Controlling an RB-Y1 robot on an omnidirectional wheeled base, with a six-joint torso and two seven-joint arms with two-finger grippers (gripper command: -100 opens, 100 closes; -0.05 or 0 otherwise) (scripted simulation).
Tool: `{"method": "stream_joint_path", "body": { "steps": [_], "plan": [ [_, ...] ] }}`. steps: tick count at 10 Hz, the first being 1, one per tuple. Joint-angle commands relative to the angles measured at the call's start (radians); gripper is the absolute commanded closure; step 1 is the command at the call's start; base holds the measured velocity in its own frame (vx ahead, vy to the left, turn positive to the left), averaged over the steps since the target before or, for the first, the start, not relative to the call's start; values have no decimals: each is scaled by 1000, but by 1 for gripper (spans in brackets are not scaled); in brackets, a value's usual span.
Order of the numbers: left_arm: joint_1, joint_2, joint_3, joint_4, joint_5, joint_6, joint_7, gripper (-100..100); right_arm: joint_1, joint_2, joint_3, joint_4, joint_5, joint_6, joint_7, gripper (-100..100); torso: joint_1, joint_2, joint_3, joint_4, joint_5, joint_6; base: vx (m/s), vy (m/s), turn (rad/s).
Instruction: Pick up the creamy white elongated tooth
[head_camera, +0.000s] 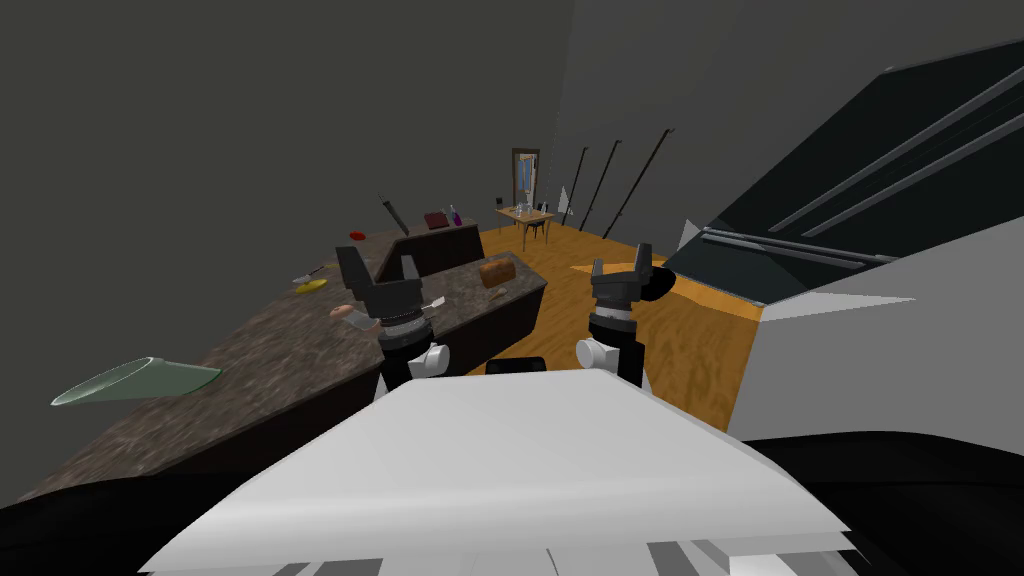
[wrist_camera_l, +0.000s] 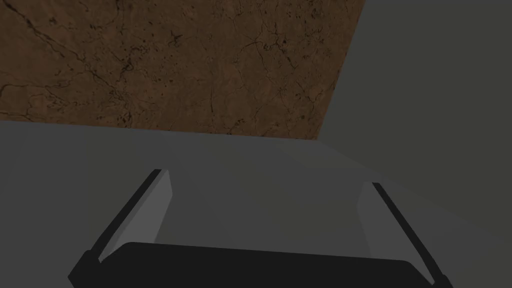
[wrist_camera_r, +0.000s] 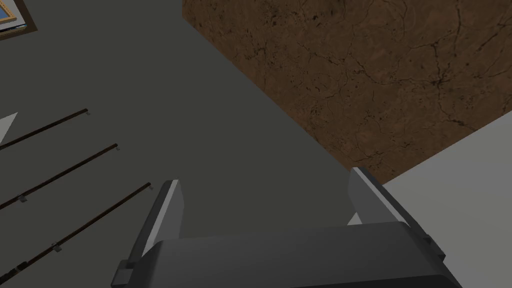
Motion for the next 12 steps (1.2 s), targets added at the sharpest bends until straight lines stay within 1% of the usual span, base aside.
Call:
{"method": "stream_joint_path", "body": {
  "steps": [1,4,5,6,7,8,9,10,11,12],
  "plan": [
    [-4,50,3,3,8,23,2,-100,0,0,0,0,0,0,0,0,0,0,0,0,0,0,3,-22,20],
    [-22,139,15,13,40,101,8,-100,0,0,0,0,0,0,0,0,-4,-1,0,0,-1,0,14,-76,39],
    [-22,142,15,13,40,113,8,-100,0,0,0,0,0,0,0,0,-6,-1,-1,0,-1,0,14,-79,23],
    [-31,166,21,17,56,153,11,-100,0,0,0,0,0,0,0,0,-5,-1,-1,0,-1,0,19,-80,31],
    [-31,166,21,17,56,157,11,-100,0,0,0,0,0,0,0,0,-5,-1,-1,0,-1,0,8,-59,25],
    [-41,187,27,22,73,193,14,-100,0,0,0,0,0,0,0,0,-4,-1,-1,0,-1,0,3,-73,51],
    [-41,187,27,22,73,206,14,-100,0,0,0,0,0,0,0,0,-5,-1,0,0,-1,0,5,-62,26],
    [-51,205,33,28,93,243,18,-100,0,0,0,0,0,0,0,0,-4,-1,0,0,-1,0,9,-86,40],
    [-51,205,33,28,93,260,18,-100,0,0,0,0,0,0,0,0,-6,-1,-1,0,-1,0,6,-80,27],
    [-63,219,40,34,114,296,21,-100,0,0,0,0,0,0,0,0,-5,-1,0,0,-1,0,-6,-84,52]
  ]
}}
